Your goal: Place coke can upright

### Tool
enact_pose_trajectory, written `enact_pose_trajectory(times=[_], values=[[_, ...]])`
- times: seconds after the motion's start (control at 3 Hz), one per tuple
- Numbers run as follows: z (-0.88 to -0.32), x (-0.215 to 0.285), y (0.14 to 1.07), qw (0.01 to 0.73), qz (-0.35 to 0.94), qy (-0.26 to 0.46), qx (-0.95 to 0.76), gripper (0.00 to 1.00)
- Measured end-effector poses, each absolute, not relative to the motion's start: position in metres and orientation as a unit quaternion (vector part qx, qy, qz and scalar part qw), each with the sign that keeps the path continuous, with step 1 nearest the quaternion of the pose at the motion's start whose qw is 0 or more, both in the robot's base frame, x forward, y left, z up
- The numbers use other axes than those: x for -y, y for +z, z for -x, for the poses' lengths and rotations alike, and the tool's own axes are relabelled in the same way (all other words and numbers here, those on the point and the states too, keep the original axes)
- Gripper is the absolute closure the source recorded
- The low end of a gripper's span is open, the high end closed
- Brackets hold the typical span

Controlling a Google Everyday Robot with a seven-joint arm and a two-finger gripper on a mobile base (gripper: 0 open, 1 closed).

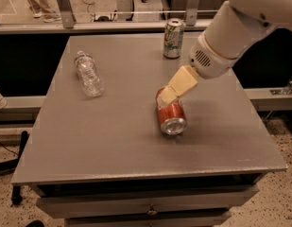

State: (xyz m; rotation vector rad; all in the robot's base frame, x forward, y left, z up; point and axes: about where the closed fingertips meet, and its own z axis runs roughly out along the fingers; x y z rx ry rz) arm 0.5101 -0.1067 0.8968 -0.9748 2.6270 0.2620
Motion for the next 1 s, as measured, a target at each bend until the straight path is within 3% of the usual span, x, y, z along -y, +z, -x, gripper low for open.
enact_pose_trajectory(times=[1.0], values=[[-0.514, 0.07, 0.858, 0.1, 0.18, 0.037, -0.978, 0.0]])
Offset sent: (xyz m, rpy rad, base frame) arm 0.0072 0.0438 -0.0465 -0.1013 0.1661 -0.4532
